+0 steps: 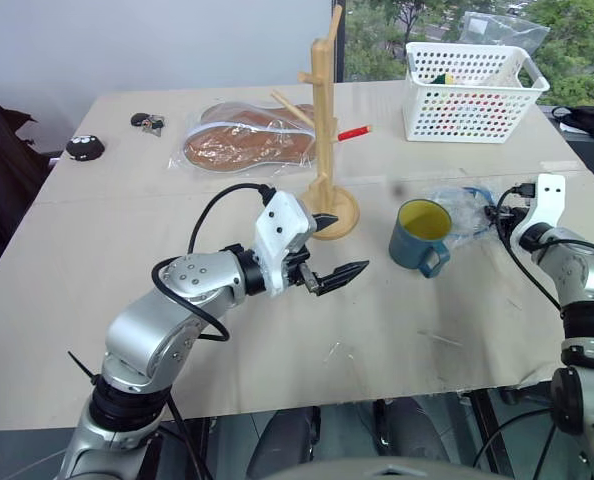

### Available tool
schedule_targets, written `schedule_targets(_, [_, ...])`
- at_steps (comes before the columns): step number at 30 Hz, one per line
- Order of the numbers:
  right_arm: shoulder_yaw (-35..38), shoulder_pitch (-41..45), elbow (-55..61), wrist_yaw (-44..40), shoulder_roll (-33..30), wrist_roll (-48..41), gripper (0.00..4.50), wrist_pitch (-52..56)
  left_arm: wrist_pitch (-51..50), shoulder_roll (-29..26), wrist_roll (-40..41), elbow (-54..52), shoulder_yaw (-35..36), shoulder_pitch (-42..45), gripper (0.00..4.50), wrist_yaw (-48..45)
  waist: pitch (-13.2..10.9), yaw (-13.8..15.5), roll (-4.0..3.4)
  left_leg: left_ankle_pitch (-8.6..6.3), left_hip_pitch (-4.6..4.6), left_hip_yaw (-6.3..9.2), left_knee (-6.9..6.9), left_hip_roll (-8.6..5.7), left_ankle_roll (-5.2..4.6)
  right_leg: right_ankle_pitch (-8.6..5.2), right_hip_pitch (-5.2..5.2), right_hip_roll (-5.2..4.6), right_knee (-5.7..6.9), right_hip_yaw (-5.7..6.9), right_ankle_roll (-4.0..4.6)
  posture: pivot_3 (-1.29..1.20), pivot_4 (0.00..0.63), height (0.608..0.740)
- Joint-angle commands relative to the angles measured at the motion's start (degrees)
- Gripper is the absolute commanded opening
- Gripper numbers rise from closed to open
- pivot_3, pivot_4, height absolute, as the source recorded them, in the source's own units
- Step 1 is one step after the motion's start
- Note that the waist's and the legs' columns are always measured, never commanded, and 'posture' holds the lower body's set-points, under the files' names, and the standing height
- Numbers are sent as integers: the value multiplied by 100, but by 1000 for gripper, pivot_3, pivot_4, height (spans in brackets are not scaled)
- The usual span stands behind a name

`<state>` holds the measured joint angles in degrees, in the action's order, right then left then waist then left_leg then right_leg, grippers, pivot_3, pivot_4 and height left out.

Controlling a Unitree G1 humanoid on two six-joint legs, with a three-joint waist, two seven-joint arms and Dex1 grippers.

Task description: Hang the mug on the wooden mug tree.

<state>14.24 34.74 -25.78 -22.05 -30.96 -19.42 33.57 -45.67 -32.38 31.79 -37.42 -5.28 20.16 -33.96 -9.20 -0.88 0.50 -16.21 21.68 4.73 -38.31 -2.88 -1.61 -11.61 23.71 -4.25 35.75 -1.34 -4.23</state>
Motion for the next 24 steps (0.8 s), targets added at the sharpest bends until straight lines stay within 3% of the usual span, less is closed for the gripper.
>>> schedule_targets(1, [-62, -88, -109, 25, -1, 139, 26, 95, 164, 0, 1, -168, -19, 145, 4500, -63, 2, 3, 3, 0, 0, 0, 0, 0, 0, 0, 0, 0, 0, 0, 0, 0, 150, 740])
schedule_targets(7, [284, -531, 817, 458, -126, 160, 26, 394, 457, 289, 143, 28, -103, 419, 4500, -310, 3, 58, 4, 0, 4, 4, -2, -2, 0, 0, 0, -3, 0, 3, 0, 0, 150, 740])
schedule_targets(16, [2272, -2453, 3816, 1808, 109, -105, 26, 1738, 824, 525, 666, 1012, -190, 1328, 4500, -1607, -2, 219, -9, 0, 23, 18, -5, -8, 0, 0, 6, -9, -9, 23, 0, 0, 150, 740])
schedule_targets(24, [3218, -3166, 4207, 2264, 172, 43, 26, 1704, 1001, 717, 542, 1441, -516, 1714, 4500, -2057, -1, 10, -12, 0, 5, -8, -3, -6, -3, -1, 0, -6, 1, 4, -2, 0, 150, 740])
